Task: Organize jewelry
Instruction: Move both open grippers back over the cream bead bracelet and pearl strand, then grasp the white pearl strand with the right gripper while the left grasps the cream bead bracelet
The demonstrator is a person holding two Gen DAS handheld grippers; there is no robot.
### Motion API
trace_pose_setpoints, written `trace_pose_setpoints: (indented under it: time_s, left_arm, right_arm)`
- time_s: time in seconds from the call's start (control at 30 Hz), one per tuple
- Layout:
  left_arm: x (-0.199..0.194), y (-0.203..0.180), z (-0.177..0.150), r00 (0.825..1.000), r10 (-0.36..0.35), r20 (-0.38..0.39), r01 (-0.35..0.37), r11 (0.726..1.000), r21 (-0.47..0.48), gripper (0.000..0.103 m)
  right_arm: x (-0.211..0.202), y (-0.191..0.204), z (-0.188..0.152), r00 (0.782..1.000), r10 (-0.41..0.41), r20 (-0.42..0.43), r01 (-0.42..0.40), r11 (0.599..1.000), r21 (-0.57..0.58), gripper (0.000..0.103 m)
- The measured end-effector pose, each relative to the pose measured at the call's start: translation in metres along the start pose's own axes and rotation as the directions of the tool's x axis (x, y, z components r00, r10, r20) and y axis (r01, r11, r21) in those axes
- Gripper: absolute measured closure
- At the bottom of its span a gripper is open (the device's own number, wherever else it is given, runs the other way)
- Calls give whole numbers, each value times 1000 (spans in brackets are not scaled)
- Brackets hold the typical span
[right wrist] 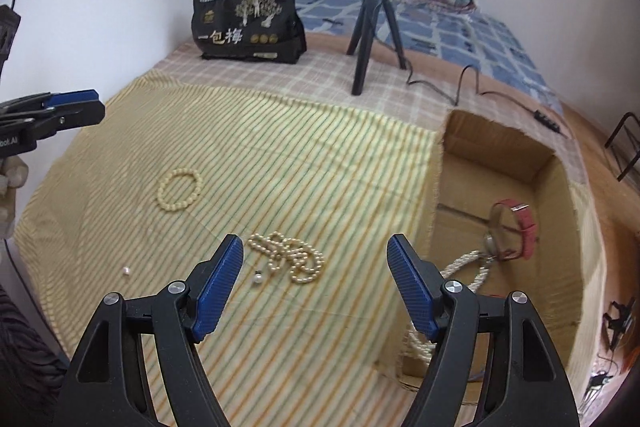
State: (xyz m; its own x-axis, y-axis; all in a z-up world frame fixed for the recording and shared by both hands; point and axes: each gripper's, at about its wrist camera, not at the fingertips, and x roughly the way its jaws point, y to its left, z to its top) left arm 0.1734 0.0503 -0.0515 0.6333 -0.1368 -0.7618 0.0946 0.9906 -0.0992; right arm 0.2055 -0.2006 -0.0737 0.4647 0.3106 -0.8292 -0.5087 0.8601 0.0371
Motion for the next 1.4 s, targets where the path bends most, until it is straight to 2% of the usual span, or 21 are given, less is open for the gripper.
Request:
trace_pose_setpoints:
  time_s: [0.3, 0.4, 0.5, 0.77, 0.87, 1.17, 1.4]
  left_arm:
    - [17, 11, -6, 999, -25, -46, 23, 999, -41, 51]
    - [22, 13, -7, 998, -27, -56, 25, 999, -41, 51]
    - [29, 14, -10, 997, -29, -70, 26, 999, -39, 51]
    - [45, 21, -15, 993, -46, -104, 40, 998, -57, 51]
    - [55, 23, -18, 990, -59, -127, 50, 996, -72, 51]
    - [96, 34, -28, 971, -89, -221, 56, 987, -150, 51]
    - [119, 31, -31, 962, -71, -264, 33, 989, -147, 51]
  right_arm:
    - [40, 16, -1, 994, 26, -103, -29, 999, -29, 32]
    - [51, 19, -2, 992, 7, -125, -13, 999, -48, 32]
    - [60, 24, -3, 990, -6, -144, -6, 997, -80, 37]
    - [79, 30, -7, 984, -48, -174, 24, 990, -138, 37]
    - [85, 27, -8, 981, -63, -184, 38, 990, -137, 37]
    - [93, 18, -7, 982, -29, -185, 16, 997, -73, 38]
    - [94, 18, -6, 984, -5, -178, -5, 998, -56, 53]
